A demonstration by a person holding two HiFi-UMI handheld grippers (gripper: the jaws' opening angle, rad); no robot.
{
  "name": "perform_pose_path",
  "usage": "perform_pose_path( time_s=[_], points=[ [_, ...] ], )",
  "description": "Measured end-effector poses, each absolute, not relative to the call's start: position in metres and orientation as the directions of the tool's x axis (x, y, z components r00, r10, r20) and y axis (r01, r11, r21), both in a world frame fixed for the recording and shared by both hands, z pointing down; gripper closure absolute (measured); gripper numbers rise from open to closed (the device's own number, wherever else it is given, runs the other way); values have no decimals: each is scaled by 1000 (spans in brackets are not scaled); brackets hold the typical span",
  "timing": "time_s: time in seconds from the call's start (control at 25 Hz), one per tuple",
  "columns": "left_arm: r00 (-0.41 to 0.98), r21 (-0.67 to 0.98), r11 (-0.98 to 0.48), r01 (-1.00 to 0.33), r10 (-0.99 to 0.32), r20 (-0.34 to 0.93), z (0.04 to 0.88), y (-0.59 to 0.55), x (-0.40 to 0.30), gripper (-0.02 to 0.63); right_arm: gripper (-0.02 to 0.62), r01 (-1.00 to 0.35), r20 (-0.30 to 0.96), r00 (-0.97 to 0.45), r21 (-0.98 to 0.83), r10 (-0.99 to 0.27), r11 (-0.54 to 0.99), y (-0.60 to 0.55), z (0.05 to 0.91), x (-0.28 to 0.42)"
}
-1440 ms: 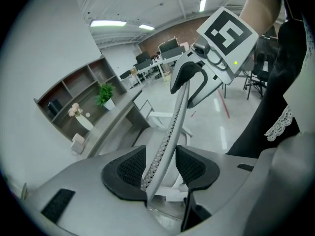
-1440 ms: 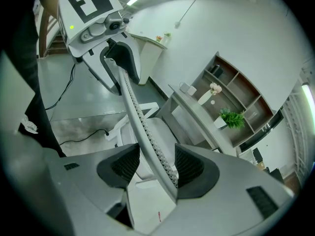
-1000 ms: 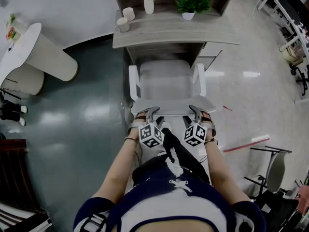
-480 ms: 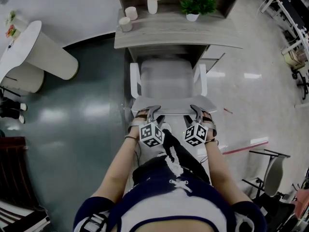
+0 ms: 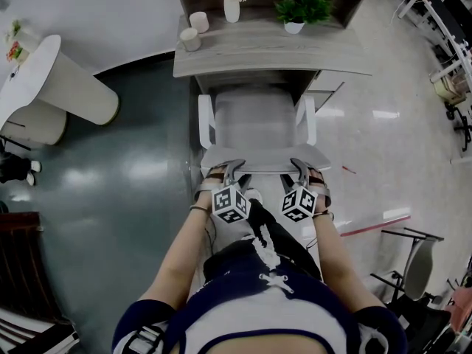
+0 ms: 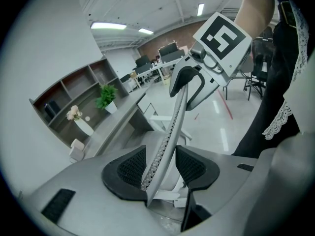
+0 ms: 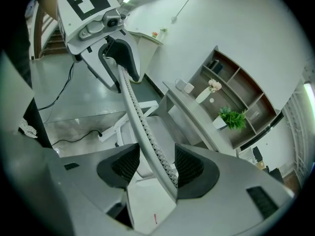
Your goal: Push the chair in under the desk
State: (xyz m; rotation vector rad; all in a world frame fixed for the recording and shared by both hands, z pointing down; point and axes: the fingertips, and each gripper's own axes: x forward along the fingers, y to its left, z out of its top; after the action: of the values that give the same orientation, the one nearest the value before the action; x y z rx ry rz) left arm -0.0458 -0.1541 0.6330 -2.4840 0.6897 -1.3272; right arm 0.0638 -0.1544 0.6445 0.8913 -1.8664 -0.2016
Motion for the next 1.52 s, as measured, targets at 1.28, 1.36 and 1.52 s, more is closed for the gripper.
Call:
perform_pose_path(
  time_s=[1.28,1.36,1.52],
  points=[
    [481,-419,-864,-279,-503,718,633,-206,-46,417,399,-474,717,-224,512,-660,716,-206,644,63],
    [481,-419,-864,-278,-503,718,634,-206,-46,417,399,-480,721,-222,505,-656,717,-206,645,64],
    [483,-413,-871,-265,-490,725,635,-203,-44,417,399,-503,729,-212,490,-651,712,-201,646,65]
  ],
)
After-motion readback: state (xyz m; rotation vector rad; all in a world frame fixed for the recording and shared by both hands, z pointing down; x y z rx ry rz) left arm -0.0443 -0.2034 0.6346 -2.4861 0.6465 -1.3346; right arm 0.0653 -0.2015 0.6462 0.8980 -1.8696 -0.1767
